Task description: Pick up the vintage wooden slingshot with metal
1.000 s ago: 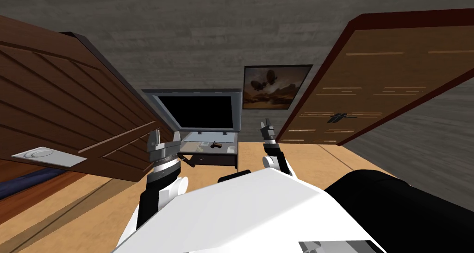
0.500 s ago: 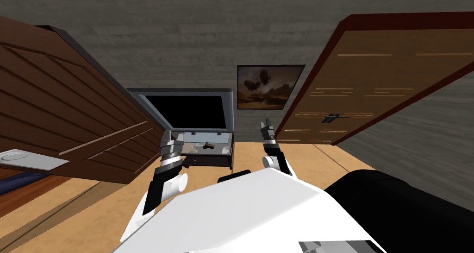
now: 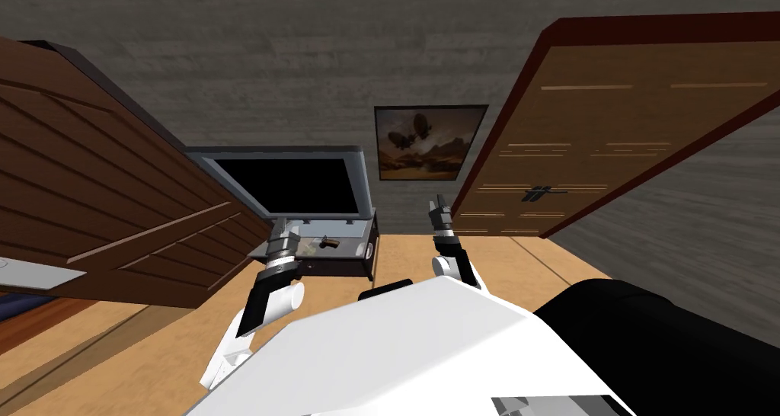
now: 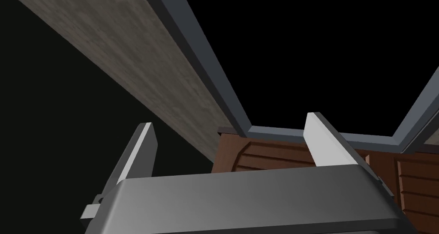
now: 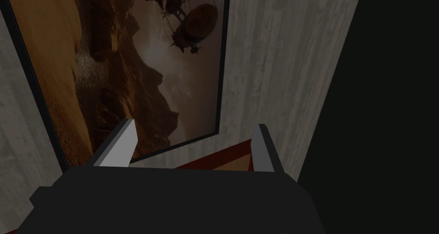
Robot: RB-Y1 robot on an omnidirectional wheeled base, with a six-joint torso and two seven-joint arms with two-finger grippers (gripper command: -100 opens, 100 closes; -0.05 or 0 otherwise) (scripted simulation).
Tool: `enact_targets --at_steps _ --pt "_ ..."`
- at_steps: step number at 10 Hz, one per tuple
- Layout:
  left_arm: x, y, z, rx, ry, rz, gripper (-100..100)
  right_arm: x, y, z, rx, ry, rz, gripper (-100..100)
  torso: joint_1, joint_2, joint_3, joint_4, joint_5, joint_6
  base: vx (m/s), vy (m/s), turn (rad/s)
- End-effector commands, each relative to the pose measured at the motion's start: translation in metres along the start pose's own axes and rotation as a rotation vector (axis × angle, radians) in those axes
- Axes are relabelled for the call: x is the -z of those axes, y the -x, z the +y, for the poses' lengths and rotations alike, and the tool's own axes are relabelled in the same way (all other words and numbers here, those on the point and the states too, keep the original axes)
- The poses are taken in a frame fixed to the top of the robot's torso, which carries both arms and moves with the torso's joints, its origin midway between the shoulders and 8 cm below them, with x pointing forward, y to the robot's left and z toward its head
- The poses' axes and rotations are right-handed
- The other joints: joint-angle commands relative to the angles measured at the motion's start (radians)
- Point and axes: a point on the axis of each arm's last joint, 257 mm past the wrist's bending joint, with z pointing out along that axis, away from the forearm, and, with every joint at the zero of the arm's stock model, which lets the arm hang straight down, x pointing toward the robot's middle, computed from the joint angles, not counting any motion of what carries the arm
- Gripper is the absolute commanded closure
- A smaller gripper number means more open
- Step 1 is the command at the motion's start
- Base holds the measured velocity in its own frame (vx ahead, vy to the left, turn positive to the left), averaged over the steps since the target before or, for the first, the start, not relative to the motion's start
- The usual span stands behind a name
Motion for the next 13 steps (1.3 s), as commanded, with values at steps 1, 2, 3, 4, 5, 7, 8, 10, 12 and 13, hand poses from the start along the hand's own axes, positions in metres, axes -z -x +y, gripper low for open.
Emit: enact_targets --at_steps 1,2,3,4,5,7,8,10,12,13 --pt "-0.004 0.007 0.027 -0.031 0.069 -0.014 -100 0.0 0.0 0.0 0.0 0.0 0.0 0 0.0 0.0 0.0 0.0 0.0 0.0 -0.013 -0.155 -0.027" --pt "-0.01 0.014 0.037 -0.055 0.097 -0.027 -100 0.0 0.0 0.0 0.0 0.0 0.0 0 -0.001 0.0 0.0 0.0 0.0 0.0 0.005 -0.268 -0.038" --pt "-0.006 0.014 0.05 -0.056 0.13 -0.027 -100 0.0 0.0 0.0 0.0 0.0 0.0 0 -0.007 -0.001 -0.001 0.0 -0.001 0.0 0.002 -0.228 0.004" --pt "-0.011 0.022 0.065 -0.079 0.17 -0.038 -100 0.0 0.0 0.0 0.0 0.0 0.0 0 -0.005 -0.001 0.0 0.0 -0.001 0.0 -0.002 -0.188 -0.014" --pt "-0.007 0.022 0.075 -0.079 0.192 -0.038 -100 0.0 0.0 0.0 0.0 0.0 0.0 0 -0.003 -0.001 -0.001 0.0 -0.001 0.0 -0.013 -0.129 -0.013" --pt "-0.007 0.03 0.099 -0.1 0.257 -0.048 -100 0.0 0.0 0.0 0.0 0.0 0.0 0 -0.001 0.0 0.0 0.0 0.0 0.0 -0.009 -0.154 -0.02" --pt "-0.008 0.036 0.117 -0.121 0.31 -0.055 -100 0.0 0.0 0.0 0.0 0.0 0.0 0 0.0 0.0 0.0 0.0 0.0 0.0 -0.008 -0.148 -0.023" --pt "-0.007 0.043 0.139 -0.141 0.37 -0.06 -100 0.0 0.0 0.0 0.0 0.0 0.0 0 0.002 0.0 0.0 0.0 0.0 0.0 0.011 -0.13 -0.017" --pt "0.0 0.049 0.169 -0.159 0.449 -0.062 -100 0.0 0.0 0.0 0.0 0.0 0.0 0 0.002 -0.002 -0.001 0.0 0.0 0.0 0.023 -0.129 -0.016" --pt "0.003 0.049 0.175 -0.158 0.467 -0.061 -100 0.0 0.0 0.0 0.0 0.0 0.0 0 0.001 -0.002 -0.001 -0.001 0.0 0.0 0.028 -0.111 -0.009"
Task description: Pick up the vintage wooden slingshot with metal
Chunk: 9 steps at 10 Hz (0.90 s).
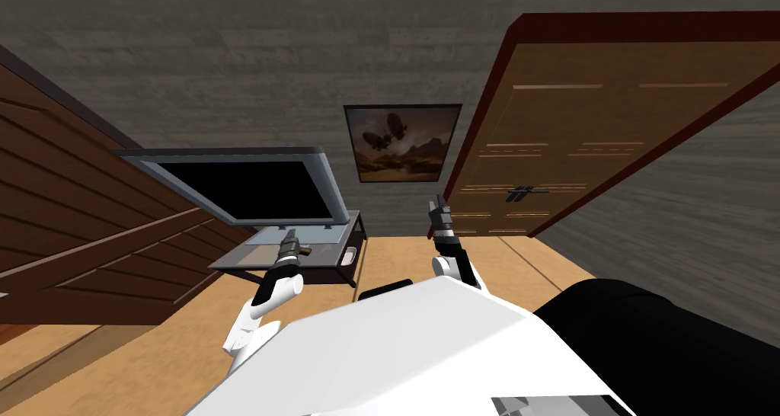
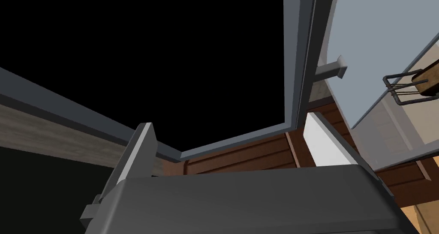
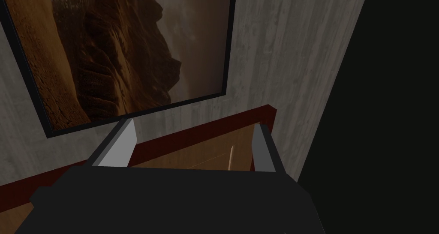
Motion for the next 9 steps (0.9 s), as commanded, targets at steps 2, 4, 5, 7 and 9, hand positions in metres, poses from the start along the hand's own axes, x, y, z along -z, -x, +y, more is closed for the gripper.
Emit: enact_targets --at_steps 2,4,5,7,9 --pt "-0.006 0.0 0.031 -0.025 0.092 0.005 -100 0.0 0.0 0.0 0.0 0.0 0.0 0 0.001 0.0 0.0 0.0 0.0 0.0 0.016 -0.091 -0.021" --pt "-0.009 0.001 0.058 -0.046 0.167 0.012 -100 0.0 0.0 0.0 0.0 0.0 0.0 0 0.002 0.0 0.0 0.0 0.001 0.0 0.027 -0.084 -0.021" --pt "-0.014 0.002 0.074 -0.069 0.219 0.019 -100 0.0 0.0 0.0 0.0 0.0 0.0 0 0.002 0.0 0.0 0.0 0.001 0.0 0.034 -0.084 -0.031" --pt "-0.015 0.002 0.097 -0.093 0.291 0.032 -100 0.0 0.0 0.0 0.0 0.0 0.0 0 0.004 0.0 0.0 0.0 0.001 0.0 0.035 -0.062 -0.024" --pt "-0.012 0.001 0.13 -0.117 0.377 0.049 -100 0.0 0.0 0.0 0.0 0.0 0.0 0 0.005 -0.001 -0.001 0.0 0.001 0.0 0.056 -0.041 -0.023"
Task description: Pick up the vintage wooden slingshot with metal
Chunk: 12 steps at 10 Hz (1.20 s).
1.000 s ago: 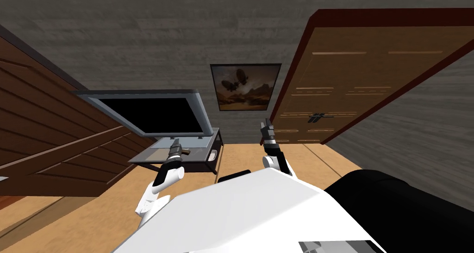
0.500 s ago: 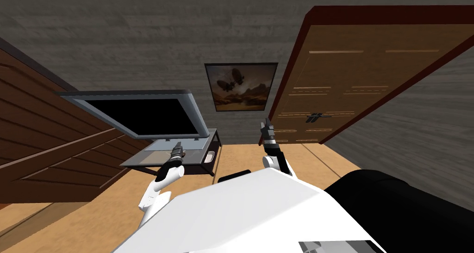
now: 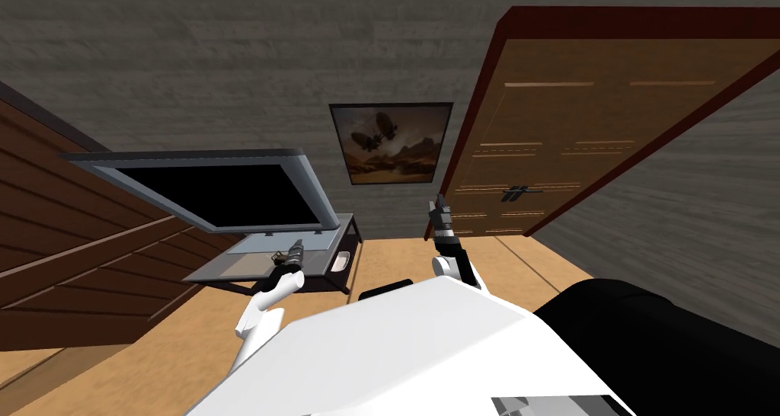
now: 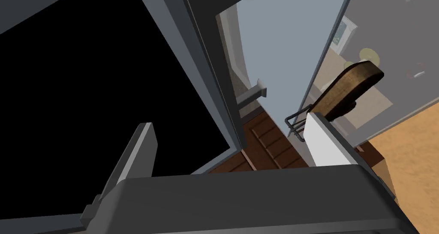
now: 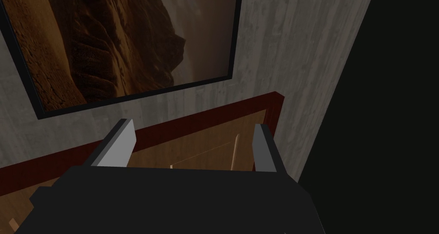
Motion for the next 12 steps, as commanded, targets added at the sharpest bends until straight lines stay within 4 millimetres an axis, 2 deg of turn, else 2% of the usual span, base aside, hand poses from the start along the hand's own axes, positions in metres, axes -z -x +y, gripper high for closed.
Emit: enact_targets --at_steps 1,4,6,10,11,12 --pt "0.0 -0.001 0.019 -0.014 0.058 0.014 -100 0.0 0.0 0.0 0.0 0.0 0.0 0 0.0 0.0 0.0 0.0 0.0 0.0 0.046 -0.023 -0.016" --pt "-0.011 -0.004 0.052 -0.069 0.175 0.045 -100 0.0 0.0 0.0 0.0 0.0 0.0 0 0.002 0.001 0.0 0.0 0.0 0.0 0.056 -0.012 -0.028" --pt "-0.008 -0.008 0.069 -0.068 0.217 0.057 -100 0.0 0.0 0.0 0.0 0.0 0.0 0 0.002 0.0 0.0 0.0 0.0 0.0 0.039 -0.002 -0.013" --pt "-0.007 -0.012 0.118 -0.125 0.373 0.106 -100 0.0 0.0 0.0 0.0 0.0 0.0 0 0.004 0.0 0.0 0.0 0.001 0.0 0.059 0.015 -0.028" --pt "-0.009 -0.009 0.123 -0.156 0.415 0.121 -100 0.0 0.0 0.0 0.0 0.0 0.0 0 0.004 0.0 0.0 0.0 0.001 0.0 0.077 0.028 -0.027" --pt "-0.004 -0.013 0.14 -0.154 0.45 0.131 -100 0.0 0.0 0.0 0.0 0.0 0.0 0 0.005 -0.001 -0.001 0.0 0.001 0.0 0.068 0.036 -0.032"
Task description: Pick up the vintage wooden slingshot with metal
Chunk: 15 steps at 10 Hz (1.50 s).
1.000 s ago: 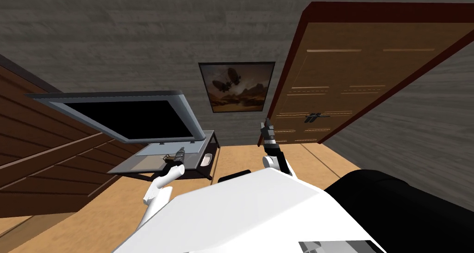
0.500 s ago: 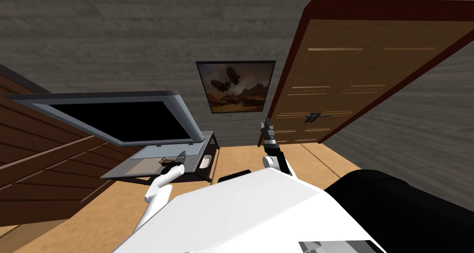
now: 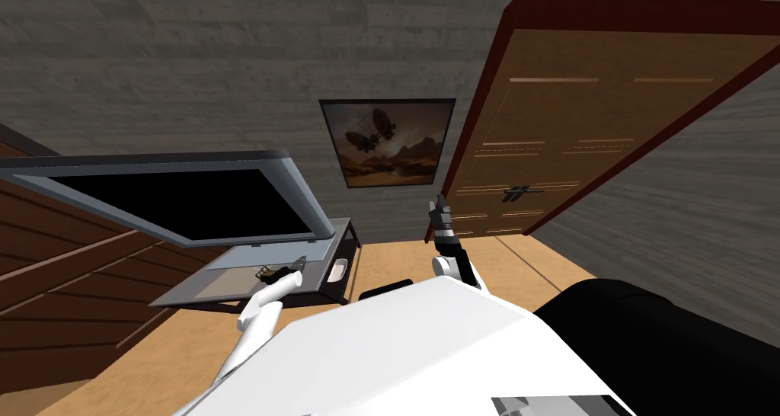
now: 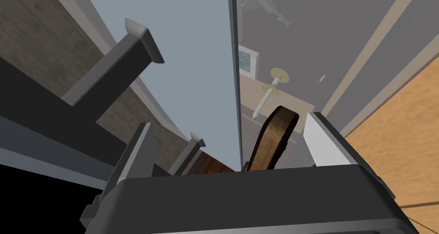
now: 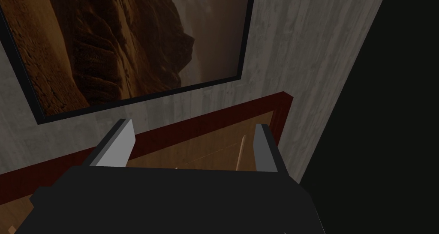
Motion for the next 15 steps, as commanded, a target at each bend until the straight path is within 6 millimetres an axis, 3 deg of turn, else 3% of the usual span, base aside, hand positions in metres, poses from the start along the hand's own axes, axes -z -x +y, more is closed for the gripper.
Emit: enact_targets --at_steps 1,2,4,9,13,15 --pt "-0.004 0.0 0.016 -0.034 0.067 0.02 -100 0.0 0.0 0.0 0.0 0.0 0.0 0 0.0 0.0 0.0 0.0 0.0 0.0 0.069 0.023 -0.04" --pt "-0.005 -0.006 0.03 -0.033 0.097 0.032 -100 0.0 0.0 0.0 0.0 0.0 0.0 0 -0.001 0.0 0.0 0.0 0.0 0.0 0.055 0.031 -0.017" --pt "-0.007 -0.001 0.034 -0.062 0.138 0.043 -100 0.0 0.0 0.0 0.0 0.0 0.0 0 -0.001 0.002 0.001 0.001 0.0 0.0 0.043 0.038 -0.014" --pt "-0.008 -0.004 0.069 -0.085 0.236 0.075 -100 0.0 0.0 0.0 0.0 0.0 0.0 0 0.0 0.001 0.001 0.0 0.0 0.0 0.046 0.035 -0.016" --pt "-0.004 0.004 0.102 -0.128 0.358 0.108 -100 0.0 0.0 0.0 0.0 0.0 0.0 0 0.002 0.001 0.001 0.0 0.0 0.0 0.055 0.053 -0.022" --pt "0.003 0.019 0.124 -0.159 0.45 0.127 -100 0.0 0.0 0.0 0.0 0.0 0.0 0 0.002 0.001 0.0 0.0 0.0 0.0 0.071 0.086 -0.026"
